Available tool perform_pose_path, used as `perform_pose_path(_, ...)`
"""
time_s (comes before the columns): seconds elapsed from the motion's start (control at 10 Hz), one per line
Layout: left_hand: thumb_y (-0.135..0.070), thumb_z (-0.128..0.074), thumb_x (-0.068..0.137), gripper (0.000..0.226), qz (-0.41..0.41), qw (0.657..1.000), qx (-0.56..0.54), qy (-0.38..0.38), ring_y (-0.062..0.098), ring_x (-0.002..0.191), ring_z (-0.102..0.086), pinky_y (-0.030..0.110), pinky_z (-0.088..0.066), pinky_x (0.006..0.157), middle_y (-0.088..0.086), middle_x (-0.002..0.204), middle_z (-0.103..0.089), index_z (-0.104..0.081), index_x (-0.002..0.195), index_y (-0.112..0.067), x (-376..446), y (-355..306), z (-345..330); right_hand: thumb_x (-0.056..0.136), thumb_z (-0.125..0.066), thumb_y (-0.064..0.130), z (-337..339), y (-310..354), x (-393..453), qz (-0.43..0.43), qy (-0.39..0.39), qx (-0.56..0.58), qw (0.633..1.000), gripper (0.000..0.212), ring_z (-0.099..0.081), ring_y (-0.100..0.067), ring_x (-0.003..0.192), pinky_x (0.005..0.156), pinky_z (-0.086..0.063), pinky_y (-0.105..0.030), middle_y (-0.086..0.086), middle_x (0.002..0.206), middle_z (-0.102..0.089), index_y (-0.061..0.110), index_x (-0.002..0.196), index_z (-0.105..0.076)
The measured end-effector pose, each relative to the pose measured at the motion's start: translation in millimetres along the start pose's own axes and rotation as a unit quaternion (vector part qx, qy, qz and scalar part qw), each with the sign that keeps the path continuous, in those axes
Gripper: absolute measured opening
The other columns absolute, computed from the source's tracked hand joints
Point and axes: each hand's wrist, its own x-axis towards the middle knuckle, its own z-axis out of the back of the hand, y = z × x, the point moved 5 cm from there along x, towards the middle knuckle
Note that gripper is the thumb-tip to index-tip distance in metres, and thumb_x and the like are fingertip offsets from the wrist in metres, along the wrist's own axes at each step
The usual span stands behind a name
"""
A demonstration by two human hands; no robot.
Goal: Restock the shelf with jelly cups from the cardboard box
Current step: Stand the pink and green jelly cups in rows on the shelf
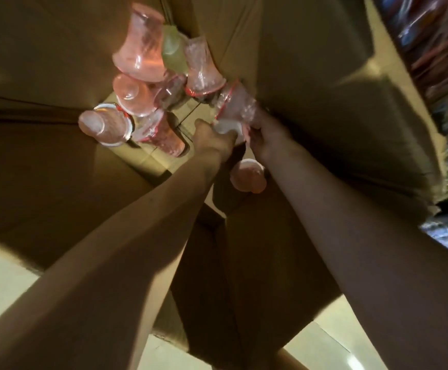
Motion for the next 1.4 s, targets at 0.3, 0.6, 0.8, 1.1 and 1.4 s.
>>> perform_pose_path(0.3, -0.009, -0.074, 0.080, 0.057, -0.069, 0.992, 0.107, -0.015, 0.033, 0.116, -0.056, 0.040, -0.048, 0.098, 0.012, 0.127, -0.056, -0.047, 0.130, -0.006, -62, -14, 103, 0.069, -0.077, 0.054, -5, 46, -142, 0.005, -0.123, -0.051, 0.991, 0.045, -0.062, -0.012, 0.088, 0.075, -0.048, -0.028, 0.008, 0.100, -0.063, 0.024, 0.099, -0.064)
perform_pose_path(0.6, -0.023, -0.076, 0.079, 0.046, -0.196, 0.945, 0.259, 0.024, 0.022, 0.104, -0.059, 0.036, -0.052, 0.091, 0.003, 0.112, -0.063, -0.058, 0.119, -0.011, -161, -87, 207, 0.080, -0.078, 0.019, -9, 118, -288, 0.253, -0.073, -0.202, 0.943, 0.044, -0.060, -0.016, 0.106, 0.086, -0.050, -0.028, 0.003, 0.119, -0.063, 0.027, 0.119, -0.060)
perform_pose_path(0.8, -0.016, -0.073, 0.082, 0.052, -0.299, 0.911, 0.282, 0.031, 0.030, 0.105, -0.059, 0.034, -0.045, 0.088, 0.012, 0.115, -0.062, -0.053, 0.130, -0.008, -254, -155, 269, 0.063, -0.076, 0.035, -12, 181, -401, 0.426, -0.017, -0.283, 0.859, 0.058, -0.060, -0.029, 0.104, 0.091, -0.049, -0.048, -0.008, 0.114, -0.057, 0.035, 0.116, -0.052)
perform_pose_path(1.1, -0.046, -0.053, 0.067, 0.044, -0.396, 0.857, 0.329, -0.004, 0.027, 0.082, -0.060, 0.044, -0.051, 0.073, 0.005, 0.089, -0.063, -0.054, 0.105, -0.023, -400, -242, 377, 0.072, -0.081, 0.018, -10, 273, -595, 0.541, 0.042, -0.364, 0.757, 0.042, -0.058, -0.015, 0.099, 0.087, -0.048, -0.030, 0.004, 0.109, -0.061, 0.025, 0.111, -0.065)
perform_pose_path(1.4, -0.030, -0.069, 0.086, 0.042, -0.472, 0.781, 0.401, -0.078, 0.010, 0.082, -0.044, 0.022, -0.033, 0.068, -0.004, 0.105, -0.058, -0.056, 0.125, -0.024, -569, -347, 451, 0.069, -0.079, 0.028, 2, 344, -773, 0.614, 0.062, -0.361, 0.700, 0.034, -0.060, -0.001, 0.093, 0.084, -0.050, -0.028, 0.011, 0.101, -0.064, 0.024, 0.102, -0.072)
